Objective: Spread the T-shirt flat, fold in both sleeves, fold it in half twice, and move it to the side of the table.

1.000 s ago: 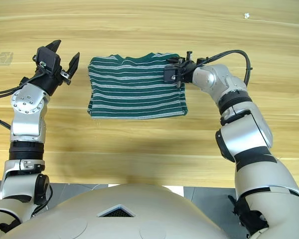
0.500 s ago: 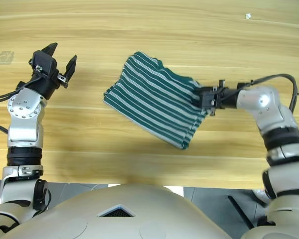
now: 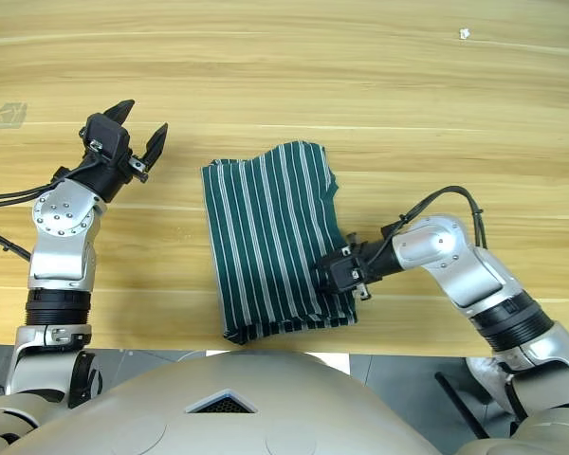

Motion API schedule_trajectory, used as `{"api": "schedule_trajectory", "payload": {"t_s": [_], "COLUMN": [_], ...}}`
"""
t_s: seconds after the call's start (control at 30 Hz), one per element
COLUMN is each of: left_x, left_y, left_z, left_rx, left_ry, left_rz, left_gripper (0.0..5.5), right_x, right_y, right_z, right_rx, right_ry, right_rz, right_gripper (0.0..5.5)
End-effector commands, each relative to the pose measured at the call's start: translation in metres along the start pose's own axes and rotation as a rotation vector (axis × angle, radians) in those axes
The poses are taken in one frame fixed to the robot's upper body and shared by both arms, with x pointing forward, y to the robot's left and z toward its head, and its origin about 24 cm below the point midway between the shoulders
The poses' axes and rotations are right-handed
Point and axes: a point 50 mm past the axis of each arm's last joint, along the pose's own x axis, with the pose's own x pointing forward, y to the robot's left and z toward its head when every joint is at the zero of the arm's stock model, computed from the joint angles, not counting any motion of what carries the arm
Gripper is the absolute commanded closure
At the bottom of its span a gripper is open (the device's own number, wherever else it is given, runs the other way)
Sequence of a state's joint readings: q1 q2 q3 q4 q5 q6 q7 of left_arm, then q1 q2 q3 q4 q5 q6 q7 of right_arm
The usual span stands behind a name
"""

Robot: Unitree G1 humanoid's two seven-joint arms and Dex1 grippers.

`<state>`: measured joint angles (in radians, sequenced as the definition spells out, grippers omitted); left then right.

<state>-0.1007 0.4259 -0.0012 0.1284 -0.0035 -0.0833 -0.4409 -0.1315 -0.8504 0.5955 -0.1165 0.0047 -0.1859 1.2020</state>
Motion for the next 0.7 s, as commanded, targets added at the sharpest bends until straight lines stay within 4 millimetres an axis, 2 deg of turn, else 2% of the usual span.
{"api": "schedule_trajectory", "payload": {"t_s": [0.03, 0.13, 0.2, 0.33, 0.47, 0.6, 0.7], "left_x": [0.001, 0.002, 0.001, 0.000, 0.001, -0.002, -0.007], "left_y": [0.000, -0.004, -0.005, -0.002, -0.008, -0.006, -0.010], "left_z": [0.000, -0.002, -0.002, -0.004, -0.005, -0.003, 0.001], "left_rx": [-0.002, -0.003, -0.002, -0.001, -0.011, 0.014, 0.041], "left_ry": [0.006, 0.009, 0.010, 0.018, 0.018, 0.009, -0.020], "left_rz": [-0.006, -0.020, -0.025, -0.015, -0.035, -0.054, -0.088], "left_gripper": [2.66, 2.66, 2.66, 2.66, 2.66, 2.66, 2.66], "right_x": [0.018, 0.022, 0.019, 0.011, 0.005, -0.004, -0.018], "right_y": [0.004, -0.020, -0.035, -0.044, -0.062, -0.068, -0.079], "right_z": [-0.012, -0.007, -0.012, -0.018, 0.001, 0.017, 0.039], "right_rx": [0.056, 0.065, 0.047, 0.042, 0.099, 0.130, 0.161], "right_ry": [0.035, -0.048, -0.026, -0.016, -0.225, -0.381, -0.582], "right_rz": [0.037, -0.127, -0.221, -0.291, -0.394, -0.472, -0.613], "right_gripper": [3.55, 3.55, 3.55, 3.55, 3.55, 3.55, 3.55]}}
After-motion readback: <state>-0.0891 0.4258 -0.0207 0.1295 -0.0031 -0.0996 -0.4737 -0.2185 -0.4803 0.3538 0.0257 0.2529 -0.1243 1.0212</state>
